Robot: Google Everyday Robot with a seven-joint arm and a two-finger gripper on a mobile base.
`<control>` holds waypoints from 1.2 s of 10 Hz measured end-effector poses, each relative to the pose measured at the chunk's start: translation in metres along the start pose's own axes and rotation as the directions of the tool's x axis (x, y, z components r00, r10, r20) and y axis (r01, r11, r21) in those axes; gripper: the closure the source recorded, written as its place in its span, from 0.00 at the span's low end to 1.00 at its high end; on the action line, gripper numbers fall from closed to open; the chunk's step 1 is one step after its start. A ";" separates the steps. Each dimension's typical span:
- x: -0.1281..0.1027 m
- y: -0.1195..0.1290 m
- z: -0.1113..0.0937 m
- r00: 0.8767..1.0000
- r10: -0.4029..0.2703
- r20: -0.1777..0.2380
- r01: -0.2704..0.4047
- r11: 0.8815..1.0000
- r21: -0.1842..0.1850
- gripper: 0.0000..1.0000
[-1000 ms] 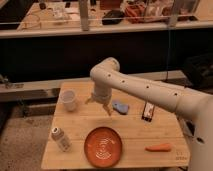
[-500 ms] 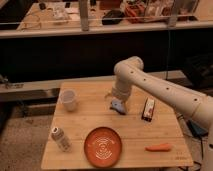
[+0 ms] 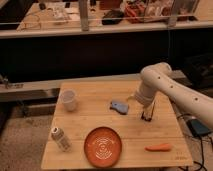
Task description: Move the arm in a circular motion
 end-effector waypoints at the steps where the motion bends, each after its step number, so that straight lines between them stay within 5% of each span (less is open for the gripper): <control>1: -0.006 0.013 -0.001 1.000 -0.012 -0.005 0.012 1.000 -0.005 0.20; 3: -0.034 0.041 -0.002 0.999 -0.041 -0.017 0.040 0.999 -0.017 0.20; 7: -0.145 0.067 0.004 0.983 -0.183 -0.024 0.181 0.982 -0.060 0.20; 9: -0.199 0.051 0.006 0.959 -0.281 -0.015 0.280 0.958 -0.064 0.20; 12: -0.273 0.010 0.000 0.901 -0.433 -0.008 0.433 0.901 -0.035 0.20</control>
